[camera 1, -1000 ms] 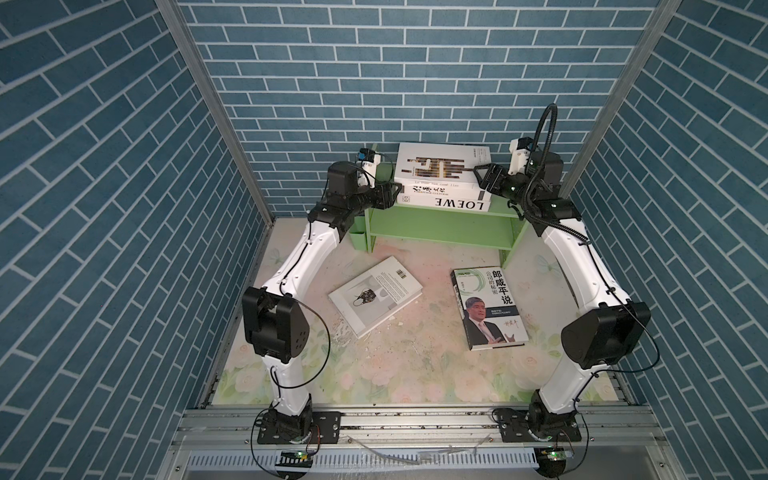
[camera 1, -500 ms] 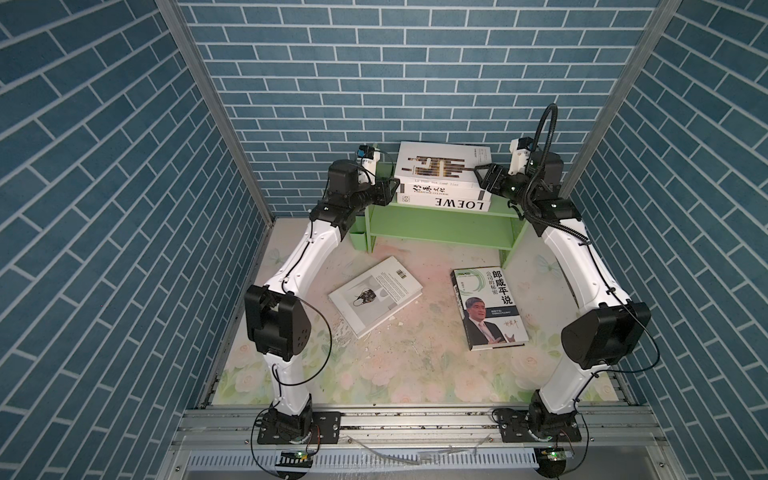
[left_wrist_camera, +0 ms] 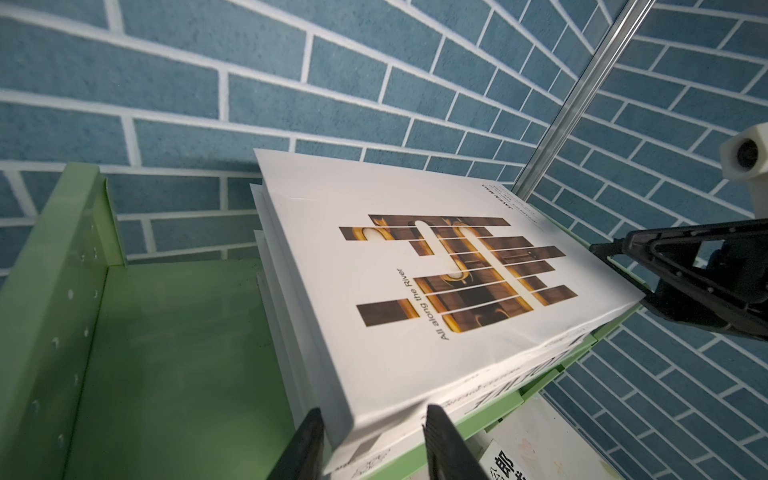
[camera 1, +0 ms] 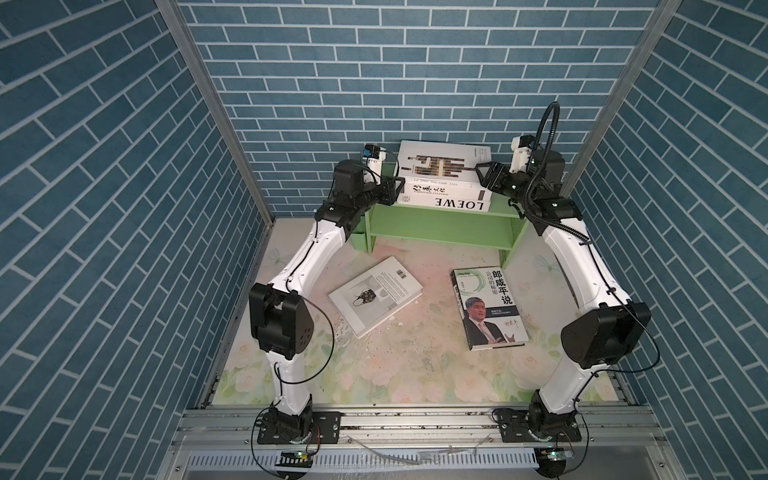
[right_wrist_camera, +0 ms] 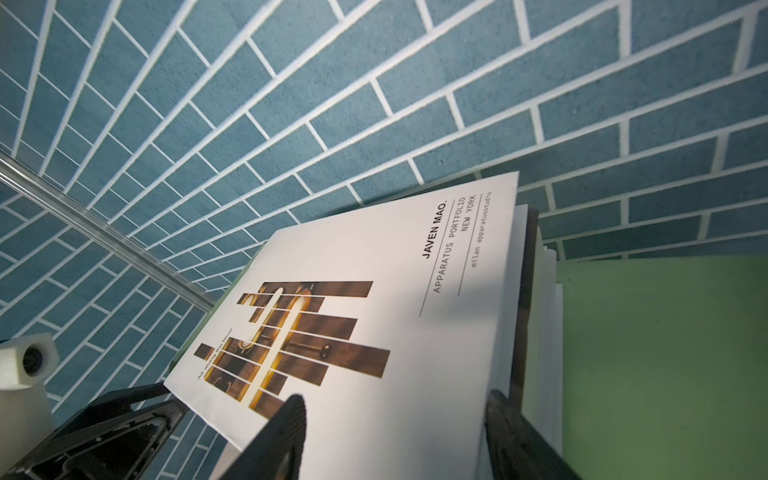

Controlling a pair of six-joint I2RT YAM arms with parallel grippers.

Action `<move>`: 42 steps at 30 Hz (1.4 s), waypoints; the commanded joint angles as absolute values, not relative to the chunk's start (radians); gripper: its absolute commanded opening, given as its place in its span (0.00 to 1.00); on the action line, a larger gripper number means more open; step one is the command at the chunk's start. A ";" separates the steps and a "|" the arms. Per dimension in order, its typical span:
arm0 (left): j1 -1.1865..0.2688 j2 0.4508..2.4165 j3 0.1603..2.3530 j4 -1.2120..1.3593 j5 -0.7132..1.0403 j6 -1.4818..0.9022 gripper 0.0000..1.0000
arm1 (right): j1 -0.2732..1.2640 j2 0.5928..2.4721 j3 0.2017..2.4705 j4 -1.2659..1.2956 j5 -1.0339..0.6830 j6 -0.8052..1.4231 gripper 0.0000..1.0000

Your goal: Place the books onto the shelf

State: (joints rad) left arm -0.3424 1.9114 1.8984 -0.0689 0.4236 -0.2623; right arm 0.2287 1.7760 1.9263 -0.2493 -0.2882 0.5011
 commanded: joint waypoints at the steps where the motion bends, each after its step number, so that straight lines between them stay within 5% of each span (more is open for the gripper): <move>1: -0.351 1.893 1.880 -0.040 0.426 -0.264 0.42 | 0.230 1.799 1.969 -0.227 -0.285 0.514 0.69; 29: -0.370 1.896 1.895 -0.054 0.434 -0.245 0.43 | 0.216 1.827 1.987 -0.224 -0.244 0.522 0.70; 42: -0.366 1.846 1.870 -0.058 0.412 -0.220 0.66 | 0.200 1.806 1.975 -0.209 -0.245 0.522 0.76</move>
